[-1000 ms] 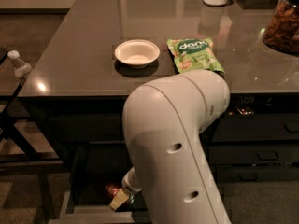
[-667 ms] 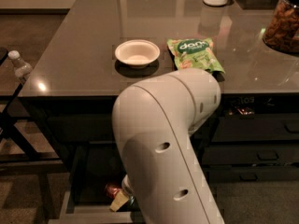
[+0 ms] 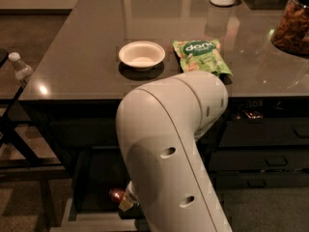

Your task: Pick coke can from middle drawer and place on counter

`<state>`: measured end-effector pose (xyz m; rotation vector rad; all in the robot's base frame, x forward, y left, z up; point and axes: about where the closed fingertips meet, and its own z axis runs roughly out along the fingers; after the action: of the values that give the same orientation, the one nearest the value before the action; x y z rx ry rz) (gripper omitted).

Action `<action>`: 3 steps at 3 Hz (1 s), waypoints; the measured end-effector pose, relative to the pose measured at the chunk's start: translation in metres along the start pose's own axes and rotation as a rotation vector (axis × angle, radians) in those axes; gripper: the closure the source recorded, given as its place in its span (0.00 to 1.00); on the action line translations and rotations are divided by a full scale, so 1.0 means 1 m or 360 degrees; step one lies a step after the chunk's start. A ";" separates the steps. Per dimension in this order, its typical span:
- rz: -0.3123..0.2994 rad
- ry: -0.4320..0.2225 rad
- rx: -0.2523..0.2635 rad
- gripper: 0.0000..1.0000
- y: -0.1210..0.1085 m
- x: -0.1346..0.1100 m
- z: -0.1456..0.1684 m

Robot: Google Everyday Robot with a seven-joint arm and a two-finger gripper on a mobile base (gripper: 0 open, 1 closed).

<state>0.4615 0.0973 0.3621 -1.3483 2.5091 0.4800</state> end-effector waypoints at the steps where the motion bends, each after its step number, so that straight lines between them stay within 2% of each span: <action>1: 0.0000 0.0000 0.0000 0.65 0.000 0.000 0.000; 2: 0.0000 0.0000 0.0000 0.89 0.000 0.000 0.000; 3: 0.0000 0.0000 0.0000 1.00 0.000 0.000 0.000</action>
Offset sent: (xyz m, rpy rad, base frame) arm 0.0000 0.0000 0.0000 0.0000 0.0000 0.0000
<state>0.4614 0.0974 0.3621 -1.3483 2.5090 0.4802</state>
